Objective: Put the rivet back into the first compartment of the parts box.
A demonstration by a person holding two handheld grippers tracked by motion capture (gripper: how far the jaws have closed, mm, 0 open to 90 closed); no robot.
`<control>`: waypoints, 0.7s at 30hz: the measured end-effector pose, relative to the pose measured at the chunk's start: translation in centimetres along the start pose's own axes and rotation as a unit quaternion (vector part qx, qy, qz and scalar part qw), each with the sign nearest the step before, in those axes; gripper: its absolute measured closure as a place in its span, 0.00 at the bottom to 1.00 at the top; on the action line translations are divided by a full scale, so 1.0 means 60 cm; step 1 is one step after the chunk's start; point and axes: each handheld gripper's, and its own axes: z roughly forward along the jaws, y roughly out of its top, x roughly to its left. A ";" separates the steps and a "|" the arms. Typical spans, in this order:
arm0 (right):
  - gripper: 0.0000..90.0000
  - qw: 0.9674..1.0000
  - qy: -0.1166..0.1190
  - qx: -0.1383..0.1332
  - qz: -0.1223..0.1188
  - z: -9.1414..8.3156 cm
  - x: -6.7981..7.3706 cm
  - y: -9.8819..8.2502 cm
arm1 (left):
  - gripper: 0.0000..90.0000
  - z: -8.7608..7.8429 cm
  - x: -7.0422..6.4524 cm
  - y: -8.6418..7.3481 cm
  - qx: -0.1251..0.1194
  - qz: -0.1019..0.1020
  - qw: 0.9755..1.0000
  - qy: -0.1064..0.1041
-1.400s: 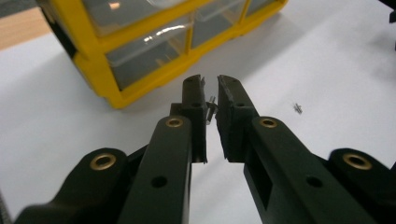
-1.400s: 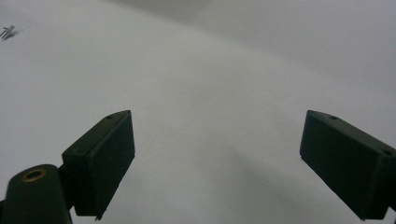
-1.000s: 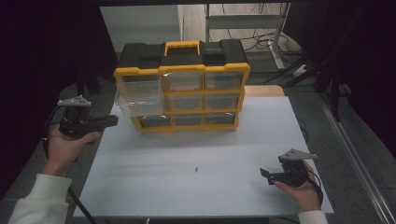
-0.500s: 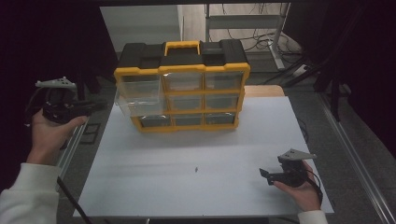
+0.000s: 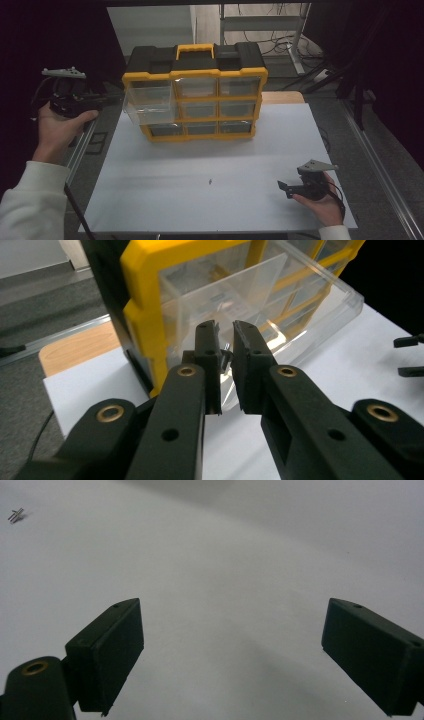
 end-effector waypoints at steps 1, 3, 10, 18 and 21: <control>0.11 1.000 0.000 0.000 0.001 0.000 0.000 0.000 | 0.92 0.005 -0.003 0.006 0.000 0.001 1.000 0.000; 0.11 1.000 0.000 0.001 0.002 0.001 0.000 0.000 | 0.92 0.008 -0.006 0.011 -0.002 0.002 1.000 -0.001; 0.11 1.000 0.000 0.001 0.001 0.001 0.000 0.000 | 0.92 0.024 -0.018 0.025 -0.004 0.006 1.000 -0.006; 0.11 1.000 0.000 0.002 -0.001 0.002 0.000 0.000 | 0.86 0.053 -0.027 0.033 0.001 0.009 1.000 -0.011; 0.11 1.000 0.000 0.002 0.000 0.001 -0.001 -0.001 | 0.65 0.053 -0.026 0.031 -0.003 0.004 1.000 -0.013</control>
